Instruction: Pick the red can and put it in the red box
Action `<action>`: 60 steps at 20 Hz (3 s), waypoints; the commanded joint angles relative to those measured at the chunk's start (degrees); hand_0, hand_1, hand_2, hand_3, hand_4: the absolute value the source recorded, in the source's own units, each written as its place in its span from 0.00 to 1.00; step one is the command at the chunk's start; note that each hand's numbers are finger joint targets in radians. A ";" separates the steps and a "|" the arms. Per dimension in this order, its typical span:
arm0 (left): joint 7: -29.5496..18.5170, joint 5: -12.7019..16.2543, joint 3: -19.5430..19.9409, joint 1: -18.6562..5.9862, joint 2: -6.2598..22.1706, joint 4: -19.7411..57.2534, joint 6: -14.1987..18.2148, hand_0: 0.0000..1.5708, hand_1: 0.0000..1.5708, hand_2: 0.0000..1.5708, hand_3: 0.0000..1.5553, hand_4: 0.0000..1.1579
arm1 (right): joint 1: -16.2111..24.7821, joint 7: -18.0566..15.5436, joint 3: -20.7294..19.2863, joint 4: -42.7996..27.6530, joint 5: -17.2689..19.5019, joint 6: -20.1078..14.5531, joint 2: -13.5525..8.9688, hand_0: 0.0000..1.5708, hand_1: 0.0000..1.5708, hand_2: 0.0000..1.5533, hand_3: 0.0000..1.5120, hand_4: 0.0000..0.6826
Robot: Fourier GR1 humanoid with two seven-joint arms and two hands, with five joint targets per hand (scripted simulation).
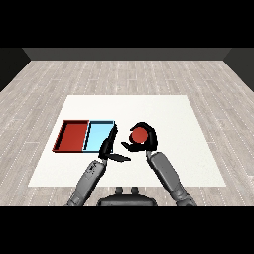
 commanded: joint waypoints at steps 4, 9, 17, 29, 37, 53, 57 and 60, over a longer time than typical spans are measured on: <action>-2.54 3.43 -5.56 -1.40 -0.01 4.03 5.28 0.00 0.00 0.00 0.00 0.00 | 0.71 0.88 -1.52 -1.11 2.22 3.60 0.80 0.93 0.93 0.92 0.92 0.96; -1.32 6.43 -5.69 -4.33 -0.01 6.09 5.09 0.00 0.00 0.00 0.00 0.00 | 0.38 -3.96 0.93 2.76 -1.05 1.45 1.74 0.94 0.94 0.93 0.92 0.99; -6.51 8.33 -3.78 -6.04 -0.01 11.32 2.39 0.00 0.00 0.00 0.00 0.00 | -1.22 1.78 6.62 -2.71 -4.46 -3.56 1.76 0.94 0.94 0.92 0.93 0.94; -4.48 13.34 -6.95 -8.75 0.05 10.59 3.29 0.00 0.00 0.00 0.00 0.00 | -7.50 -3.34 9.22 3.88 -8.09 -7.35 1.74 0.97 0.97 0.94 0.93 0.95; -1.53 16.57 -11.76 -8.82 0.05 6.14 21.81 1.00 1.00 1.00 0.98 0.98 | -2.20 -8.49 12.12 4.04 -8.58 -7.27 1.74 0.97 0.97 0.94 0.92 0.96; -11.73 16.93 -6.03 -11.27 0.04 11.80 19.30 1.00 1.00 1.00 0.97 0.99 | -0.02 -2.74 8.70 0.46 -6.36 -3.05 1.35 0.79 0.79 0.80 0.76 0.00; -13.52 18.27 -8.79 -9.71 0.02 10.48 21.10 1.00 1.00 1.00 0.97 0.99 | -3.63 3.54 9.74 2.30 -2.43 -6.24 1.74 0.00 0.00 0.00 0.00 0.00; -13.09 16.88 -10.45 -6.72 0.02 7.99 23.31 1.00 1.00 1.00 0.97 0.99 | -2.94 3.55 12.16 2.71 -2.04 -8.34 1.75 0.00 0.00 0.00 0.00 0.00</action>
